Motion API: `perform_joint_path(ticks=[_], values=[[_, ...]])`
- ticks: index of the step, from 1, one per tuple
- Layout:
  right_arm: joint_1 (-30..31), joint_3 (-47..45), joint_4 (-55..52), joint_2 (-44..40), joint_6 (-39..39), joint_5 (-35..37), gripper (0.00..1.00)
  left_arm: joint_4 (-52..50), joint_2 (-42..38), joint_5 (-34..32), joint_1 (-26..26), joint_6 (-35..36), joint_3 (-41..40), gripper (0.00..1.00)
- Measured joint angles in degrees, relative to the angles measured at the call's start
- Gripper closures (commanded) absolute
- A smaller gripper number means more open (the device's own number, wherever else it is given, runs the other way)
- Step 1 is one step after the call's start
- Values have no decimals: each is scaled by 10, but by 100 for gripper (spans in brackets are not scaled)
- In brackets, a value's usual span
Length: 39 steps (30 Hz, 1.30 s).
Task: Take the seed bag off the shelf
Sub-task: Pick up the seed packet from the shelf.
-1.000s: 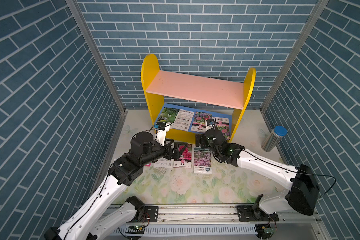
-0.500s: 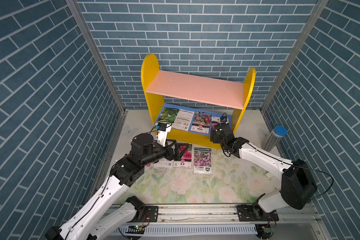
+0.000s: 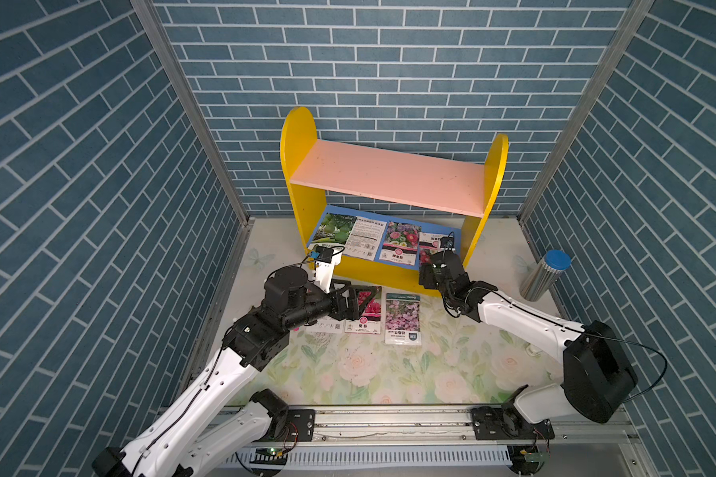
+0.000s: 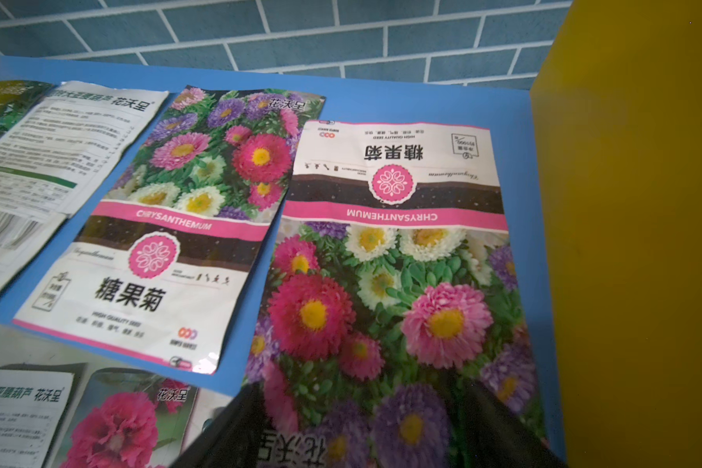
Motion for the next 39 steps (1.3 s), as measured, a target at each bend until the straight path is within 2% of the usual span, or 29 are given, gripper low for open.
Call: perform_joint_path(ticks=[13,19,24,31,39], values=[[33,-1,-34,-29,30,-7,21,19,12,6,0,-4,0,0],[40,-5,-43,-80,29,-14,16,70,44,15,0,-29,-14,0],[40,-23,-43,-161,18,-54,0,144,109,24,-10,-82,-22,0],[40,-48,-60,-279,-3,-117,0,234,209,34,-34,-151,-22,2],[40,-48,-134,-381,-23,-191,0,296,323,24,-59,-209,-21,6]])
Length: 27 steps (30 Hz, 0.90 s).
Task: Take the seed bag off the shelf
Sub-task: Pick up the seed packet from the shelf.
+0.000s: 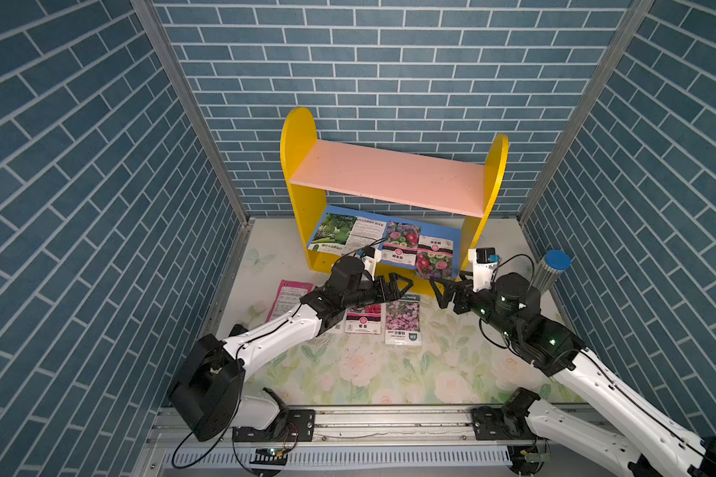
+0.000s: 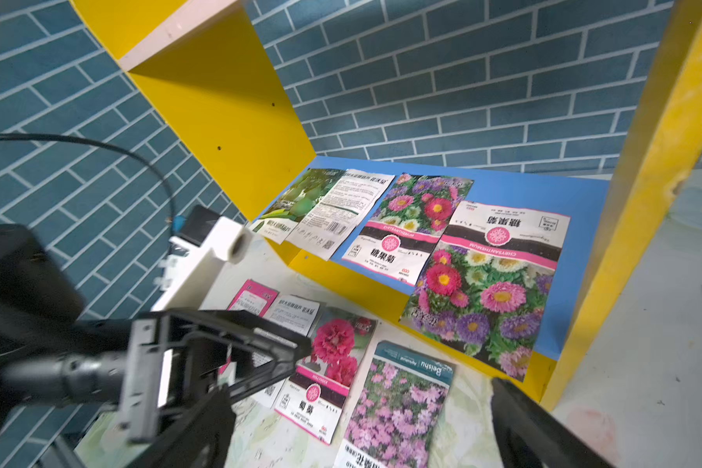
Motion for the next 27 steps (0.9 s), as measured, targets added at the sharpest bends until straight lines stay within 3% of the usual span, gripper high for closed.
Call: perform_joint_path(ticks=[11,27], values=[[0,2,-90,-84,-9,-17,0,101,106,-19,-10,-45,25,16],[0,2,-118,-99,-10,-11,0,165,228,-21,-12,-77,117,37]])
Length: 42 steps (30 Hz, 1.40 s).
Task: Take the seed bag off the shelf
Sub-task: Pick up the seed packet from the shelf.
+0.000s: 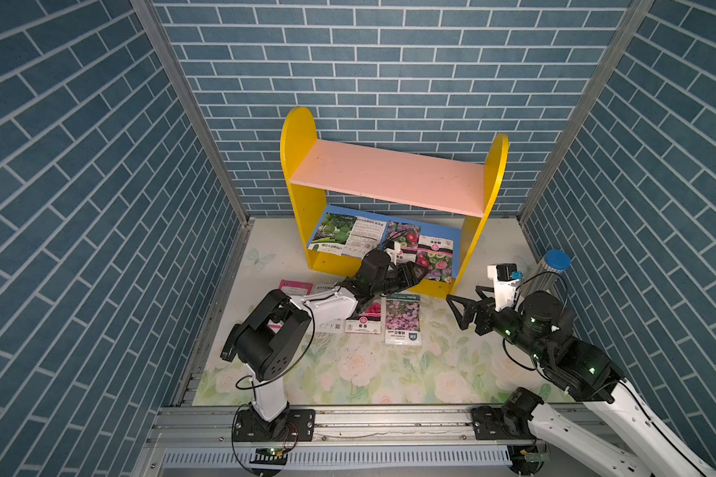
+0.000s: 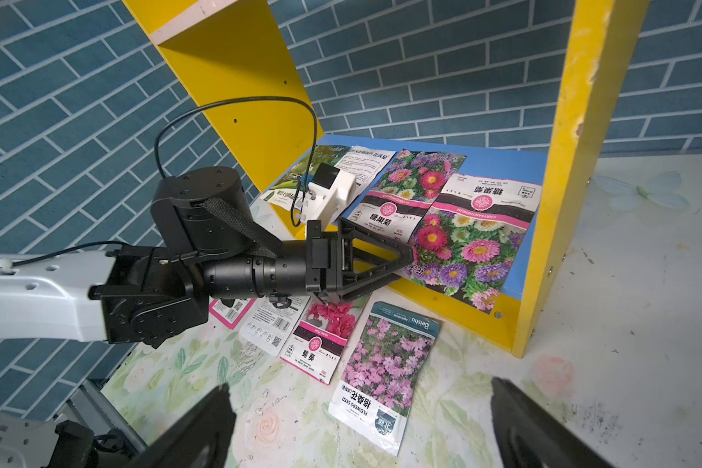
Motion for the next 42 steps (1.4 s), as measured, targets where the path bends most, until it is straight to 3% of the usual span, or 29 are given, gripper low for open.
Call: perform_joint_path(ticks=[7,22,28,35,42], values=[[0,0,-2,-4,0,5,0,0,24,2,0,-2,17,45],[1,-1,-10,-22,0,14,0,-1,44,13,0,-1,43,100],[0,-36,-2,-41,7,10,1,-14,19,25,0,28,28,100],[-4,-71,34,-51,26,-23,1,-54,-130,39,-1,100,-35,100],[-32,-103,119,-35,49,-109,2,-97,-273,41,-1,160,-97,100]])
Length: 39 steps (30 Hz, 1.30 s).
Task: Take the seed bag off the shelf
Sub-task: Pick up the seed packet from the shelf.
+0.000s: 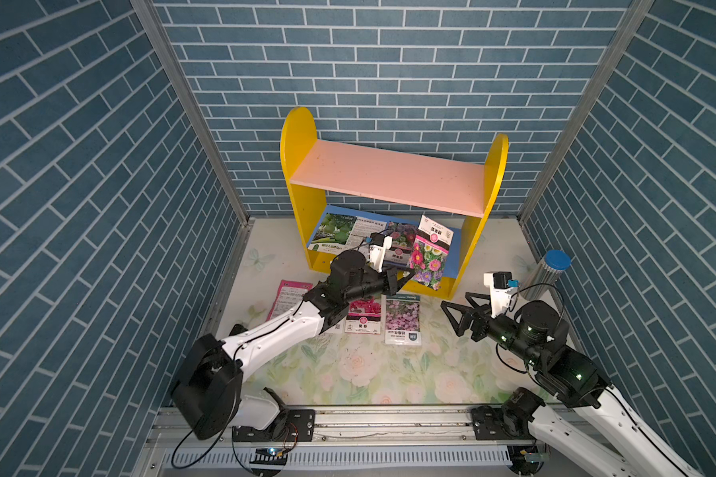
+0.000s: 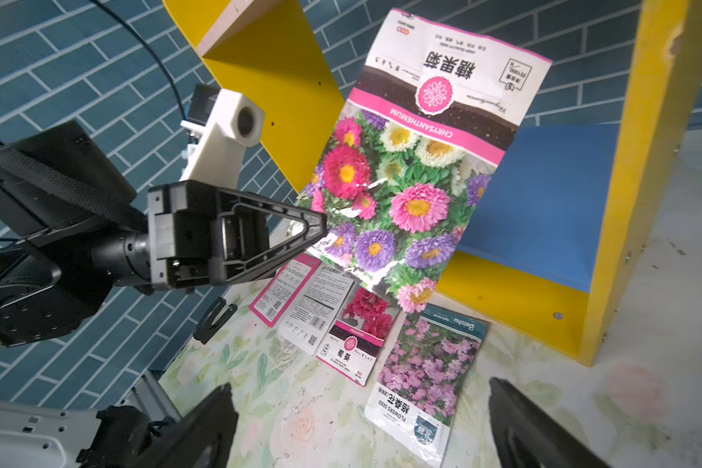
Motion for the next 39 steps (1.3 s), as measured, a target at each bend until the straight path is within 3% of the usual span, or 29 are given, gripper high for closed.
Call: perform_joint_path(ticks=[4,11,14,20,33,39], values=[[-37,-22,70,16,16,-92,2,-21,-69,10,0,21,-42,100],[-151,-64,249,47,105,-288,5,-4,-169,38,-3,26,-112,100],[-164,-64,304,61,132,-339,6,27,-199,50,-3,18,-131,100],[-177,-64,416,93,185,-412,17,86,-213,75,-21,1,-144,100],[-178,-63,491,111,235,-451,100,104,-197,72,-40,-4,-144,100],[-179,-63,475,107,236,-451,100,57,-182,47,-42,16,-126,42]])
